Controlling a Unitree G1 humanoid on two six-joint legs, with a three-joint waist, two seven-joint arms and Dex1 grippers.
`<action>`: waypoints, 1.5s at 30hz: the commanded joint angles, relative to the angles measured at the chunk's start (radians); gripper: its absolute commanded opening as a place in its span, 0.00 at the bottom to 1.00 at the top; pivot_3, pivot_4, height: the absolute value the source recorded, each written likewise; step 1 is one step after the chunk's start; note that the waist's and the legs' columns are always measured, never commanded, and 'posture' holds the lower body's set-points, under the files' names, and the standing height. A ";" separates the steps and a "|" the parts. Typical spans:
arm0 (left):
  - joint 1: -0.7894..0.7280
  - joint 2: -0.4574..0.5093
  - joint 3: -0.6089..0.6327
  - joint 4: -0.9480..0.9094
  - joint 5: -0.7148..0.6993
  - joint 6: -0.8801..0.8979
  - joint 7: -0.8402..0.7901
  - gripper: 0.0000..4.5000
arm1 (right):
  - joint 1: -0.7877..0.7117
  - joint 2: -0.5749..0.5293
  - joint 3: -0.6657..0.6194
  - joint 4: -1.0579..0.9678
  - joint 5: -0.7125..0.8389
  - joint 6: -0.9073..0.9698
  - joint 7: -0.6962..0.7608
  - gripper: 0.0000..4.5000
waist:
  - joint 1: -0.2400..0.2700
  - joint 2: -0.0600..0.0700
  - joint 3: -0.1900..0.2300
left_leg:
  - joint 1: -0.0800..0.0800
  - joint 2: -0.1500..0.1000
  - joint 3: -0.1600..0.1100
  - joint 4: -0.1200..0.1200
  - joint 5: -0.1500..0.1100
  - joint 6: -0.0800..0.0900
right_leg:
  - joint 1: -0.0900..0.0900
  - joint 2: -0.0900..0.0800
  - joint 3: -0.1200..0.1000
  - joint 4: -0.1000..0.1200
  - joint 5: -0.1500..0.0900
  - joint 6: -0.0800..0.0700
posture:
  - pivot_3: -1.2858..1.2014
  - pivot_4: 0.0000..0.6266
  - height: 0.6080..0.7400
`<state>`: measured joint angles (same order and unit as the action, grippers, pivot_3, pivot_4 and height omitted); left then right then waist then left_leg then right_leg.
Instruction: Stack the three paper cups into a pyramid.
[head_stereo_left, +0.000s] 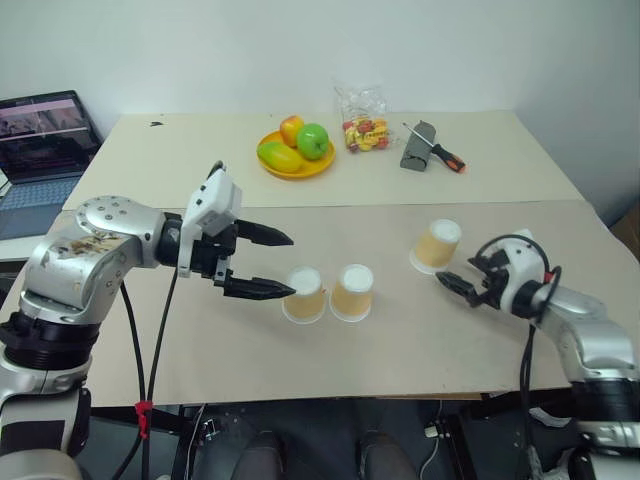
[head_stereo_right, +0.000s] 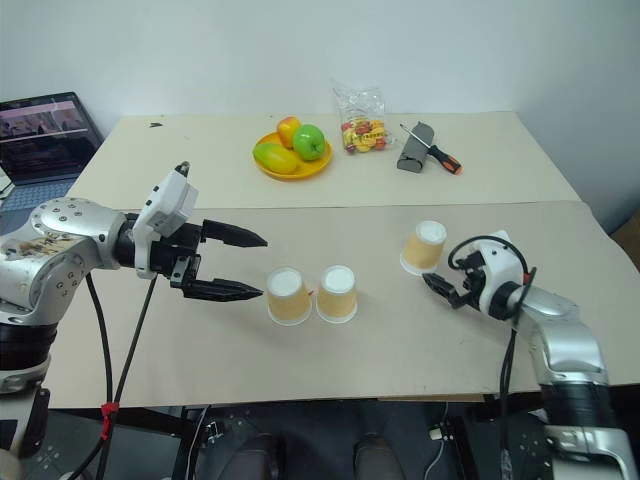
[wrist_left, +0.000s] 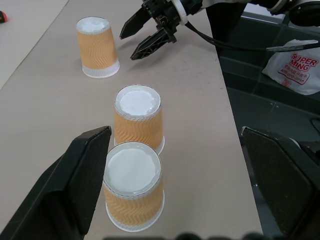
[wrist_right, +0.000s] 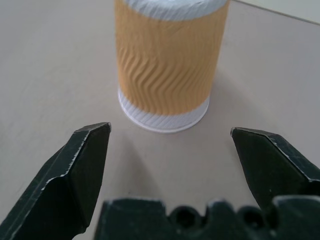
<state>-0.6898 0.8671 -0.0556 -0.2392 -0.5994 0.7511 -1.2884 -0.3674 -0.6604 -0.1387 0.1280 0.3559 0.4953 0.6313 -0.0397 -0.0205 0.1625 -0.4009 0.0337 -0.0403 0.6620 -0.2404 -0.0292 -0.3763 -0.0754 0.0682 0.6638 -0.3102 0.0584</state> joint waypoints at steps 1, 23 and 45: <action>-0.001 0.009 0.031 -0.039 -0.025 0.005 0.012 0.99 | -0.057 0.024 -0.045 0.024 0.004 -0.039 -0.024 1.00 | -0.001 0.000 0.000 | 0.000 0.000 0.000 0.000 0.000 0.000 | 0.000 0.000 0.000 0.000 0.000 0.000 | 0.52 0.24 1.00; -0.001 0.012 0.021 -0.031 -0.021 -0.013 0.032 0.99 | -0.195 0.140 -0.068 0.085 0.015 -0.067 -0.077 1.00 | -0.003 0.000 0.000 | -0.007 0.000 0.001 0.000 0.000 -0.001 | -0.009 0.000 0.001 0.002 0.000 0.000 | 0.52 0.24 1.00; 0.027 0.035 0.035 -0.019 -0.005 -0.036 0.030 1.00 | -0.251 0.154 -0.045 0.169 -0.002 -0.103 -0.042 0.61 | -0.006 0.001 0.000 | -0.007 0.000 0.001 0.000 0.001 -0.001 | -0.009 0.000 0.001 0.003 0.000 0.000 | 0.52 0.24 1.00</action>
<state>-0.6663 0.8778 -0.0542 -0.2548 -0.6103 0.7377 -1.2492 -0.5915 -0.5012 -0.1733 0.3241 0.3540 0.4109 0.5811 -0.0455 -0.0199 0.1628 -0.4076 0.0338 -0.0391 0.6620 -0.2397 -0.0302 -0.3858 -0.0754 0.0696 0.6666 -0.3100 0.0582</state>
